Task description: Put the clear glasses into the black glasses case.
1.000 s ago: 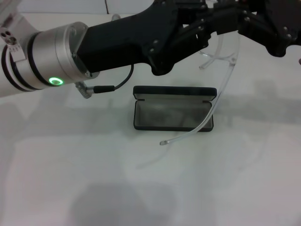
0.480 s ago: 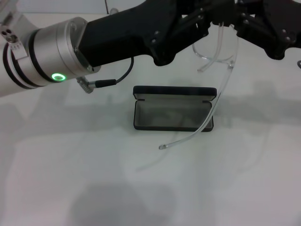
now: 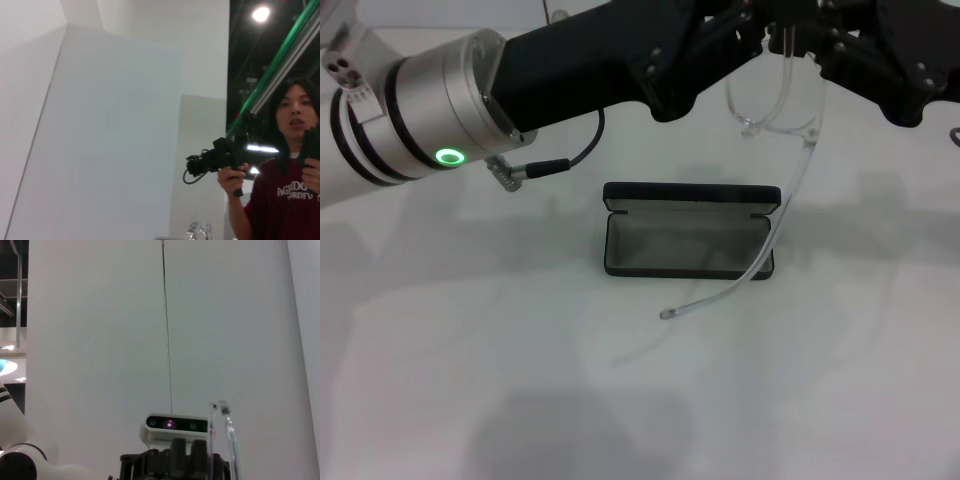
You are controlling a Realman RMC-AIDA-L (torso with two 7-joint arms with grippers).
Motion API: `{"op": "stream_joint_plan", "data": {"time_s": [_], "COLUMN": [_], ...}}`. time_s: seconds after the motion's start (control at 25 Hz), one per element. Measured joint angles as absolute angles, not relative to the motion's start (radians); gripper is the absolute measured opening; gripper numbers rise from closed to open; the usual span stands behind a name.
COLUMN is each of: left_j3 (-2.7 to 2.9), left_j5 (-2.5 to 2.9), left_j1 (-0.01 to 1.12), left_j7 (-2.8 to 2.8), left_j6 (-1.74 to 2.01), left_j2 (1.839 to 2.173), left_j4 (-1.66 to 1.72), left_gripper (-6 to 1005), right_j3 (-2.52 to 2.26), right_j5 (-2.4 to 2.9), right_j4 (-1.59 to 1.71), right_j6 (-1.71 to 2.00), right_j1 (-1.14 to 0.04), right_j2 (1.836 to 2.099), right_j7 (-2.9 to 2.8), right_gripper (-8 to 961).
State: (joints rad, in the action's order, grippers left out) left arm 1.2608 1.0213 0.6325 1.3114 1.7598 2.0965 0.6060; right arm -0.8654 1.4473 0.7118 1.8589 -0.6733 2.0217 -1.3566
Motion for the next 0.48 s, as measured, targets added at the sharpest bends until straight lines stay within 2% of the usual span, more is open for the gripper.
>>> {"op": "stream_joint_plan", "data": {"time_s": [0.48], "left_j3": [1.263], "left_j5": [1.006], "left_j1": [0.631], "left_j7": [1.318], "left_j6": [1.783], "left_j2": [2.093], "left_j4": [0.601], "left_gripper": [86], "right_j3": [-0.856], "right_j5": [1.441], "right_j4": [0.712], "right_j6": [1.853], "right_j1": [-0.667], "right_j2": [2.019], "right_j7": [-1.34], "right_gripper": [72]}}
